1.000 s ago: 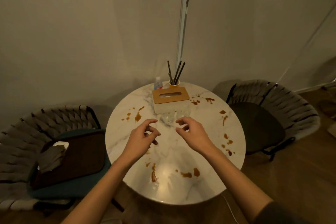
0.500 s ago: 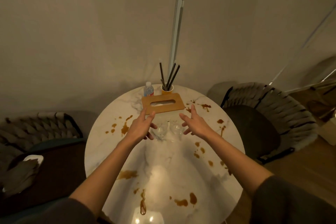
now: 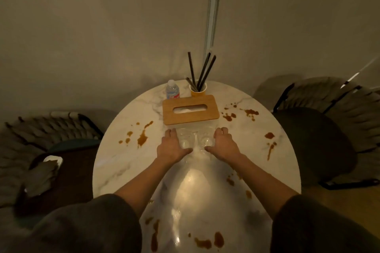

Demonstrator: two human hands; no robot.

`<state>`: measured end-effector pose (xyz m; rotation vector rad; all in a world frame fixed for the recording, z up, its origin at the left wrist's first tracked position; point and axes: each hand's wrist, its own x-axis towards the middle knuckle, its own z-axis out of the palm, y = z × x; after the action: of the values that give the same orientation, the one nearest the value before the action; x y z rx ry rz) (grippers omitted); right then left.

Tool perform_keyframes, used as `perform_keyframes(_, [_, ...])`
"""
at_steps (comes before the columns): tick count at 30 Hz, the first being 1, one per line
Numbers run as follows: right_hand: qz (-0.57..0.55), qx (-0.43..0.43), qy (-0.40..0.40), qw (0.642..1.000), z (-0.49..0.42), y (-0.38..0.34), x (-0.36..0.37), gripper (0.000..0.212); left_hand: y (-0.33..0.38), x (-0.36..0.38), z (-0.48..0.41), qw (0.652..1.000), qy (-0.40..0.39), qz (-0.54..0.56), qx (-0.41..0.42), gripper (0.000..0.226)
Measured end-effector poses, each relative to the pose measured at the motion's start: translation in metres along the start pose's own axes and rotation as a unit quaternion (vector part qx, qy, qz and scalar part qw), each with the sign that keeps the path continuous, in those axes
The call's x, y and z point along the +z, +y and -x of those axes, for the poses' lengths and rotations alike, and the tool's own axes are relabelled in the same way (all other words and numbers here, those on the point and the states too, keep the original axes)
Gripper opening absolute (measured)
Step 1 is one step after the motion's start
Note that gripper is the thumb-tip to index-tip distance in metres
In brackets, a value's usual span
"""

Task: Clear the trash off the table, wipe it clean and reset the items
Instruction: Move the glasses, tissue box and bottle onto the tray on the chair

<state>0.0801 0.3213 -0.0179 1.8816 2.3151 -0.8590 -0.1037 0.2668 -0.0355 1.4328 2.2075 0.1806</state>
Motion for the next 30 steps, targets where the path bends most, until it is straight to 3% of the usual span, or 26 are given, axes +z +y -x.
perform_keyframes(3, [0.009,-0.016,-0.008,1.0,-0.018,0.002,0.016,0.074,0.004,0.025,-0.006,1.0,-0.001,0.001,-0.018,0.109])
perform_keyframes(6, [0.028,-0.03,-0.008,0.999,-0.032,0.002,0.028,0.075,0.004,0.036,-0.01,0.999,0.033,0.004,-0.016,0.1])
perform_keyframes(19, [0.046,-0.068,0.025,0.996,-0.015,-0.003,0.036,0.062,-0.055,0.014,0.029,0.992,0.046,0.121,-0.008,0.097])
perform_keyframes(23, [0.022,-0.088,0.007,0.996,0.001,-0.038,0.044,0.051,-0.096,0.002,0.048,0.982,0.062,0.175,-0.03,0.097])
perform_keyframes(30, [-0.038,-0.143,-0.034,0.988,0.02,-0.161,0.082,0.056,-0.211,-0.049,0.083,0.961,0.103,0.248,-0.069,0.095])
